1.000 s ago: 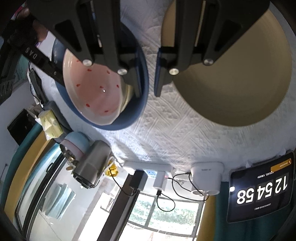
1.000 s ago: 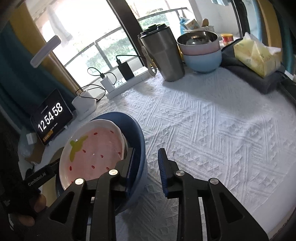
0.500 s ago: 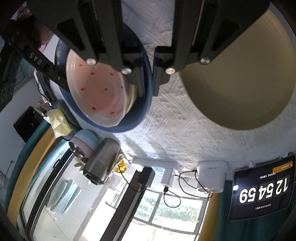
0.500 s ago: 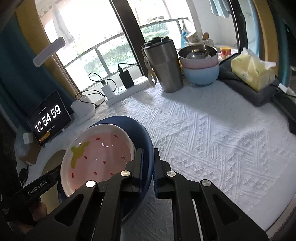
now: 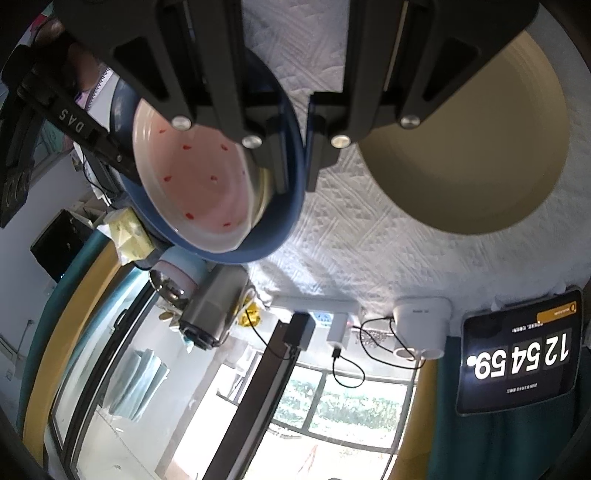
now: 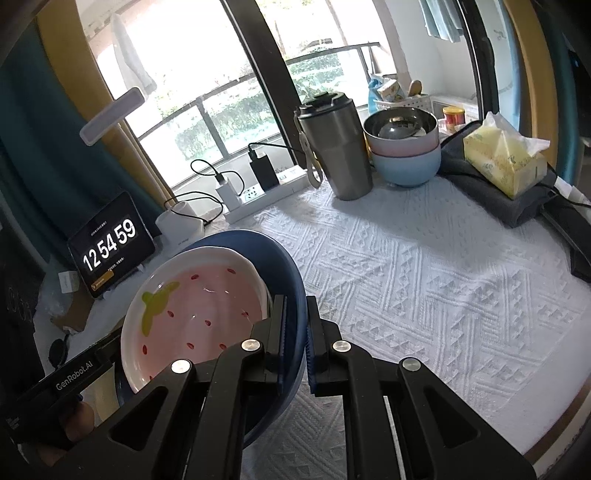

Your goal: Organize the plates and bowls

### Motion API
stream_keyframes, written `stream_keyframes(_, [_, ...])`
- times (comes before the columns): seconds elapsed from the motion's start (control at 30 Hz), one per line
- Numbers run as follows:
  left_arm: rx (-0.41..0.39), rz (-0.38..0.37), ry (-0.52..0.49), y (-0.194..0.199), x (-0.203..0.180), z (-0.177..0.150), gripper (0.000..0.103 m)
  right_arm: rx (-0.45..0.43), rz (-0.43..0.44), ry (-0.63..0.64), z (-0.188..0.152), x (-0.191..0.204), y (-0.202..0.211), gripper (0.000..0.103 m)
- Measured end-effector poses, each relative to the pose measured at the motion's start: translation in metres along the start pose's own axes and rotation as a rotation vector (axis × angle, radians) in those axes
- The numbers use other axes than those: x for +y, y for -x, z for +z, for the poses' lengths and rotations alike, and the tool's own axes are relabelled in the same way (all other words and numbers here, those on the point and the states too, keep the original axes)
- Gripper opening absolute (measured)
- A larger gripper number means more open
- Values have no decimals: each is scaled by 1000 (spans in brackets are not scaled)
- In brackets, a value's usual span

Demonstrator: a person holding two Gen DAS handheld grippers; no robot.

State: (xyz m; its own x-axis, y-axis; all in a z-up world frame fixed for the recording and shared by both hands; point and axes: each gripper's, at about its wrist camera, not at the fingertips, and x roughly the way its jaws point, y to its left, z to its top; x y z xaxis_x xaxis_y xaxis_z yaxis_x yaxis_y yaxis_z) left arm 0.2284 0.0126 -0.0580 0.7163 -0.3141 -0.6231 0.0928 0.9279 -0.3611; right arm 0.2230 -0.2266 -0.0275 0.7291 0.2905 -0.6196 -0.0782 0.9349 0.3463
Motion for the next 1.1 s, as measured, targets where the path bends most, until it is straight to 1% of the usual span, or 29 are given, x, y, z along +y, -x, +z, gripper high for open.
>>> stream_keyframes(0.33, [-27,3,28,21,14,2,6,-7,15,36,5,23,10,11])
stream_keyframes(0.7, [-50,24,59,41,37,0,6,1,37,78,3,54,8,11])
stream_keyframes(1.1, [-71,46,89,56,61,-1,6,15,59,121,1,82,1,11])
